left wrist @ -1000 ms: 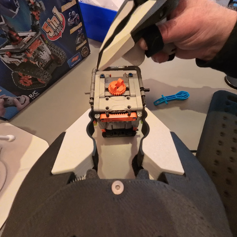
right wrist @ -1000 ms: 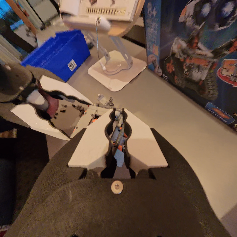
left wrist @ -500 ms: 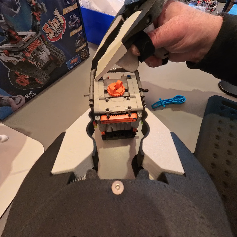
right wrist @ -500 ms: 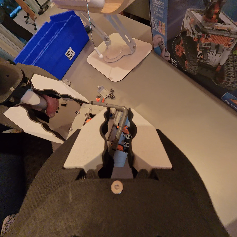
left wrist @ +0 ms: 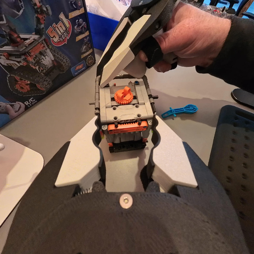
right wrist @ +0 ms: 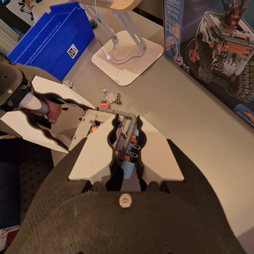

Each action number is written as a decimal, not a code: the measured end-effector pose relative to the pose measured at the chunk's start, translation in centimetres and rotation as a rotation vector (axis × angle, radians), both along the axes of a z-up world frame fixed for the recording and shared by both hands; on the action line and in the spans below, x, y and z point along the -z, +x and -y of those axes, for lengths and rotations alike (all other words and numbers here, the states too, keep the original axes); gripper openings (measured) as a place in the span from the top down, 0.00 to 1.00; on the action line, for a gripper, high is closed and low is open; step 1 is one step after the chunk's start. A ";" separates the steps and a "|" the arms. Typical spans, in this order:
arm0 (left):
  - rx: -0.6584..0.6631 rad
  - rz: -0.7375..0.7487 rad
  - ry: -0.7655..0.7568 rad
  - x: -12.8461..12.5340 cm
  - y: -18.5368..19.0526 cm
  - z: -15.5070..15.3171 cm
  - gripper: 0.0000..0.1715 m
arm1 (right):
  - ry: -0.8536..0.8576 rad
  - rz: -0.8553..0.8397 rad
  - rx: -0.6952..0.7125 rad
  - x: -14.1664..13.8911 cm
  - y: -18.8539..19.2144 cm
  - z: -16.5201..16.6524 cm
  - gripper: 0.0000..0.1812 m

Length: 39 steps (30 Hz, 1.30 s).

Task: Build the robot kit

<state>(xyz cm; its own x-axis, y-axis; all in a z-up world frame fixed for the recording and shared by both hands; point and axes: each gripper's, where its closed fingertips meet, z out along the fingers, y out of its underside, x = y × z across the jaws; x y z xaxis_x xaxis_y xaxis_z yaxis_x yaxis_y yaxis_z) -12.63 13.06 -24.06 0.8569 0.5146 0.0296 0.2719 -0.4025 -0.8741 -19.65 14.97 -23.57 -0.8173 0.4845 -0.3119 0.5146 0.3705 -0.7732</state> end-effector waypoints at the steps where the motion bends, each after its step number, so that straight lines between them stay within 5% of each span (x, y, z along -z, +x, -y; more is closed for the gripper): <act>1: 0.000 -0.005 -0.001 0.0 0.0 0.0 0.58 | -0.008 0.013 0.000 0.0 0.0 0.0 0.86; 12: -0.052 0.063 0.006 -0.4 1.0 -0.3 0.52 | 0.004 0.001 -0.014 -0.3 -0.1 0.6 0.81; 19: 0.020 0.122 0.154 -2.3 0.1 2.4 0.66 | 0.061 0.012 -0.032 -1.0 0.9 1.4 0.75; 24: 0.103 0.188 0.159 -1.1 -0.8 2.0 0.73 | 0.173 -0.007 -0.073 0.0 1.4 2.2 0.65; 33: 0.167 0.208 0.169 -1.4 2.9 2.0 0.74 | 0.076 0.050 -0.161 -1.1 3.5 3.1 0.70; 39: 0.204 0.117 0.138 -1.8 0.1 4.3 0.70 | 0.051 0.061 -0.231 -1.2 4.8 3.1 0.76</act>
<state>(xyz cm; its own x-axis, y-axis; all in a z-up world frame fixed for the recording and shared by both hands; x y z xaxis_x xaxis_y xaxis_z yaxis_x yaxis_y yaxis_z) -12.53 8.79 -22.22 0.9291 0.3162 0.1918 0.2994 -0.3388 -0.8919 -14.89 11.91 -22.33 -0.8887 0.3032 -0.3439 0.4568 0.5219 -0.7204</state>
